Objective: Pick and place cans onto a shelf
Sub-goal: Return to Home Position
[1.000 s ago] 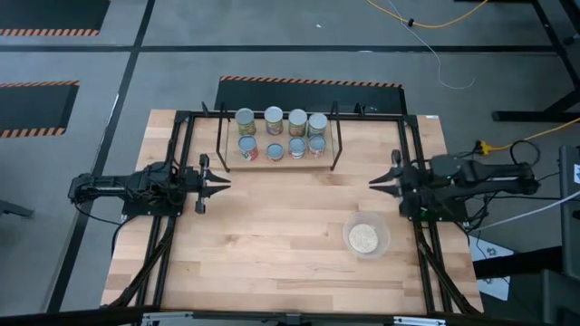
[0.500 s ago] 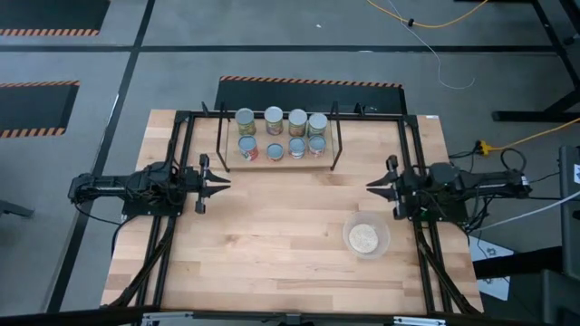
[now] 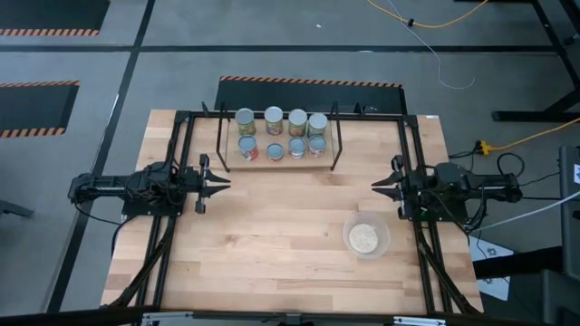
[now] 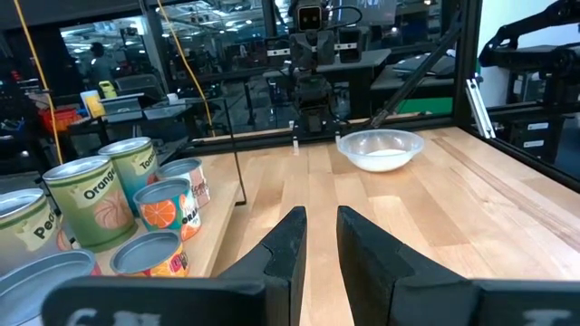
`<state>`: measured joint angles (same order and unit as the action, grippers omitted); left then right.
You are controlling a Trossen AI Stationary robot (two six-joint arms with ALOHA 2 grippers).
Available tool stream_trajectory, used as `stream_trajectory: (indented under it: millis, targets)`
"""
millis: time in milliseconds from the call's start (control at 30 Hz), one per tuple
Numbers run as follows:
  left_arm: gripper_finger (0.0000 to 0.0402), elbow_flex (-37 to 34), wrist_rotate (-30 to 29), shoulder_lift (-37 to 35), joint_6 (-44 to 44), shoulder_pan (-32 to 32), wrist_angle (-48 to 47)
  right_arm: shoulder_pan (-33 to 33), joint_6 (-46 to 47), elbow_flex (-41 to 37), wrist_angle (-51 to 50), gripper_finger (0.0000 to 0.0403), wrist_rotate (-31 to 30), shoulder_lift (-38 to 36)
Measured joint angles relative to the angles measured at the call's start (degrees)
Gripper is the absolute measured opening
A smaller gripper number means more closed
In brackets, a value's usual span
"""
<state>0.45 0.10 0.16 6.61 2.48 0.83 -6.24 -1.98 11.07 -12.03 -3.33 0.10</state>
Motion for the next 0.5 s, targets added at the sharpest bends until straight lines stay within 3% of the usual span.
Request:
stream_trajectory:
  millis: [500]
  targets:
    - [0.0059, 0.0, 0.0, 0.0, 0.0, 0.0, 0.0, 0.4, -1.7, -10.7, 14.4, 0.0059, -0.1, 0.7]
